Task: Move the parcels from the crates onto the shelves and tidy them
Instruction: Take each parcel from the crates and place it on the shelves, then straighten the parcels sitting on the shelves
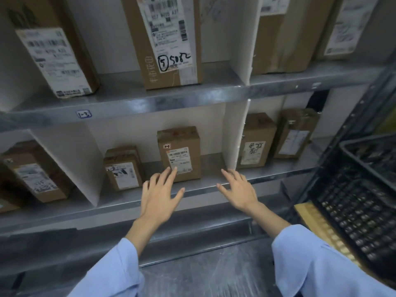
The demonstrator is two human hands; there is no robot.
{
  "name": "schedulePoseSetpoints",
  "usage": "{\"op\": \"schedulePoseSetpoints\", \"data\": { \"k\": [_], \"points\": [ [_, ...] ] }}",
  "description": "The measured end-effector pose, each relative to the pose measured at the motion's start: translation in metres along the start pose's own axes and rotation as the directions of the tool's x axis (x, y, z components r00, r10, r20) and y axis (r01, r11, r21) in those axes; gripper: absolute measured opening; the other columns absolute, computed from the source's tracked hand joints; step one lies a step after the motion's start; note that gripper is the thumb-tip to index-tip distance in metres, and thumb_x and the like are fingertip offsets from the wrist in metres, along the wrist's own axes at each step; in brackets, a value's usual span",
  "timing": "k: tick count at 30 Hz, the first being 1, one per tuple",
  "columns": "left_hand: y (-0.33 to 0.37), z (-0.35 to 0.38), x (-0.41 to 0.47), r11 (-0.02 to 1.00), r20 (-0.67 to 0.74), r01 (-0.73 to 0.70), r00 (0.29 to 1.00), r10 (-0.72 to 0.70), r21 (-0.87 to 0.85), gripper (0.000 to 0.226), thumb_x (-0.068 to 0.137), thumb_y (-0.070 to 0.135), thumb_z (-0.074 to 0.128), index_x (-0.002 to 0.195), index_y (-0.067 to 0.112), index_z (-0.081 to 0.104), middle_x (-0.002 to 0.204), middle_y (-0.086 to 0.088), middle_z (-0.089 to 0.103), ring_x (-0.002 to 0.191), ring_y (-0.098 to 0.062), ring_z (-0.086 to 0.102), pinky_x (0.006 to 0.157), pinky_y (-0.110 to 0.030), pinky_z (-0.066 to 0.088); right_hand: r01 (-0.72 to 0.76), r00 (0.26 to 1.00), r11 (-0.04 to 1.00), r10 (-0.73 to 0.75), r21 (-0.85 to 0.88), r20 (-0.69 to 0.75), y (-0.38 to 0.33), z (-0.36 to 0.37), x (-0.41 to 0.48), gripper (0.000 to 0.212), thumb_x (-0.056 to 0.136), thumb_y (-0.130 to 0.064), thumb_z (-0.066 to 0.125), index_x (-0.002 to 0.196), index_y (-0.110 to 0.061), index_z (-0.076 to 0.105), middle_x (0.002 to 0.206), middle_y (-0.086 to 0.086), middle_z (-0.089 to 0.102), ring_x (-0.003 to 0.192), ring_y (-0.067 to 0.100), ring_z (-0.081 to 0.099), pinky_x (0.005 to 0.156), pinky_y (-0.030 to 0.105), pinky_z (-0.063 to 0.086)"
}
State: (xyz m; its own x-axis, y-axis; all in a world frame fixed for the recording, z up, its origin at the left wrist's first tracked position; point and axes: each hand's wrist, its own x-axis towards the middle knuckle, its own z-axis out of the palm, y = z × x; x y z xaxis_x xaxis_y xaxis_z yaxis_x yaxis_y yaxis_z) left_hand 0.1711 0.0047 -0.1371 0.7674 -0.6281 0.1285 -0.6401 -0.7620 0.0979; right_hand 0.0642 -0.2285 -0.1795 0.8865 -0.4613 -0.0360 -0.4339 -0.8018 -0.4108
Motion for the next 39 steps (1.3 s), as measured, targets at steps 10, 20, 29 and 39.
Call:
{"op": "schedulePoseSetpoints", "data": {
  "k": [10, 20, 29, 39],
  "points": [
    [0.108, -0.015, 0.008, 0.961, -0.041, -0.206, 0.978, 0.202, -0.184, 0.068, 0.098, 0.057, 0.037, 0.156, 0.032, 0.011, 0.162, 0.007, 0.018, 0.144, -0.019, 0.026, 0.113, -0.039, 0.025, -0.165, 0.973, 0.986, 0.166, 0.020, -0.160, 0.072, -0.079, -0.053, 0.065, 0.099, -0.053, 0.043, 0.155, -0.027, 0.023, 0.162, 0.000, 0.021, 0.147, 0.024, 0.020, 0.114, 0.043, 0.029],
    [0.221, 0.008, 0.060, 0.932, -0.054, -0.247, 0.969, 0.241, -0.266, 0.071, 0.097, 0.055, 0.042, 0.156, 0.033, 0.010, 0.163, 0.007, 0.012, 0.146, -0.020, 0.020, 0.115, -0.042, 0.029, -0.228, 0.949, 0.972, 0.235, 0.059, -0.212, 0.174, -0.124, -0.014, 0.067, 0.099, -0.047, 0.048, 0.156, -0.027, 0.019, 0.163, 0.003, 0.017, 0.147, 0.028, 0.021, 0.112, 0.046, 0.034],
    [0.269, 0.019, 0.135, 0.968, -0.106, -0.127, 0.989, 0.106, -0.215, 0.069, 0.095, 0.053, 0.047, 0.154, 0.026, 0.024, 0.156, -0.004, 0.032, 0.140, -0.026, 0.030, 0.109, -0.043, 0.034, -0.168, 0.952, 0.982, 0.184, 0.084, -0.246, 0.239, -0.174, 0.065, 0.064, 0.098, -0.039, 0.053, 0.153, -0.018, 0.026, 0.160, 0.013, 0.019, 0.144, 0.036, 0.026, 0.111, 0.048, 0.033],
    [0.264, 0.027, 0.176, 0.977, -0.138, -0.067, 0.990, 0.039, -0.202, 0.073, 0.090, 0.049, 0.059, 0.152, 0.023, 0.030, 0.159, -0.002, 0.027, 0.143, -0.028, 0.025, 0.109, -0.042, 0.035, 0.029, 0.983, 0.997, -0.041, -0.073, -0.180, 0.295, -0.215, 0.134, 0.078, 0.091, -0.022, 0.063, 0.155, -0.030, 0.018, 0.160, 0.010, 0.016, 0.134, 0.043, 0.037, 0.096, 0.051, 0.050]
  ]
}}
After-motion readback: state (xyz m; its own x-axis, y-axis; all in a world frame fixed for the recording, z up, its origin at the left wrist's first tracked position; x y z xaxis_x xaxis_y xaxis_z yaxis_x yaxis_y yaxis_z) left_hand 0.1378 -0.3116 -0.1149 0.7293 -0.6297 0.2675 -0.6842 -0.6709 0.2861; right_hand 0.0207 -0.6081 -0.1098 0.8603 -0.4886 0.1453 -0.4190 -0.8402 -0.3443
